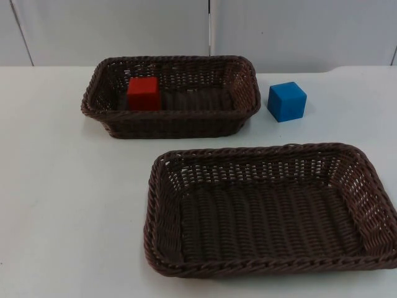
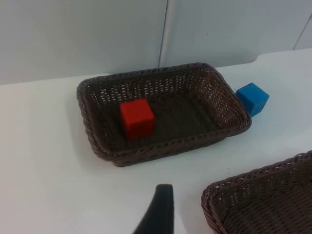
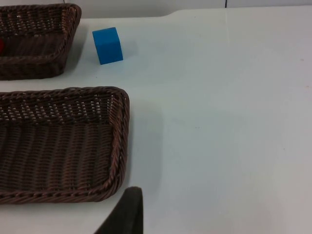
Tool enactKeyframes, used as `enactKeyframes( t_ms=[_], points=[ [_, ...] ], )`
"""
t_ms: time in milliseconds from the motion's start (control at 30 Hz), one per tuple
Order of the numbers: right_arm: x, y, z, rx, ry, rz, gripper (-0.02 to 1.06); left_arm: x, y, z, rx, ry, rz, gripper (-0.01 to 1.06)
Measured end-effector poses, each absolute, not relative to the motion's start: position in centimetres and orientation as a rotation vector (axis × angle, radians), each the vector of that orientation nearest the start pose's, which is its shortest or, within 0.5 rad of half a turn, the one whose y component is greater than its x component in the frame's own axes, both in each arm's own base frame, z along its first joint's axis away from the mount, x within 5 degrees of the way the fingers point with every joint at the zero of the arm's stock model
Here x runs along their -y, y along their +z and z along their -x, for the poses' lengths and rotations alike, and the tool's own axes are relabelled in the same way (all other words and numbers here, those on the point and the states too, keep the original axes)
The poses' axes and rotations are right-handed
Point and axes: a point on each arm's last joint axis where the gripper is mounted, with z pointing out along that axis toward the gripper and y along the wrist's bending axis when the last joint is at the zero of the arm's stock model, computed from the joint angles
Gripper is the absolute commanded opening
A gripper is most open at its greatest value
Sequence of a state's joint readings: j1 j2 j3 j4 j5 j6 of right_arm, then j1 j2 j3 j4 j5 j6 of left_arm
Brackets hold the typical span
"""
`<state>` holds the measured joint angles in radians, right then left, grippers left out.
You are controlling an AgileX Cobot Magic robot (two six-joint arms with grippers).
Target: Pick up one cube with the left hand and place it into the upper basket. Pick up one cube with the right hand and place it into the lower basket.
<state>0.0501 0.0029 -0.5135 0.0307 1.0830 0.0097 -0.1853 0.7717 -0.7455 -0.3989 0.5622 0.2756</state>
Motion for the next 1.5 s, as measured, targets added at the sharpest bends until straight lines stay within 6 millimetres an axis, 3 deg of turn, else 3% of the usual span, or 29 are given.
enactKeyframes(
  t_ms=[533,800,1133,1167,1300,1333,1433,1500],
  points=[
    [-0.2,28.0,0.7,-2.054,0.074,0.043,1.05,4.7,34.5,-14.7,-2.030,-0.367,-0.254,0.81],
    [-0.3,30.1,-0.9,-2.022,0.074,0.040,1.05,4.6,34.5,-14.7,-2.030,-0.362,-0.257,0.81],
    [-0.6,31.8,-8.6,-2.146,0.065,0.043,1.05,4.6,34.5,-14.7,-2.030,-0.359,-0.258,0.81],
    [-0.6,31.8,-8.6,-2.146,0.065,0.043,1.05,4.6,34.5,-14.7,-2.030,-0.359,-0.258,0.81],
    [-0.8,32.0,-12.2,-2.214,0.063,0.042,1.05,4.6,34.4,-14.7,-2.034,-0.360,-0.260,0.81],
    [-0.8,32.0,-12.2,-2.214,0.063,0.042,1.05,4.6,34.4,-14.7,-2.034,-0.360,-0.260,0.81],
    [-1.0,32.0,-15.6,-2.283,0.043,0.081,1.05,4.6,34.4,-14.7,-2.035,-0.360,-0.260,0.81],
    [-1.0,31.9,-16.1,-2.296,0.040,0.087,1.05,4.6,34.4,-14.7,-2.035,-0.363,-0.259,0.81]
  ],
)
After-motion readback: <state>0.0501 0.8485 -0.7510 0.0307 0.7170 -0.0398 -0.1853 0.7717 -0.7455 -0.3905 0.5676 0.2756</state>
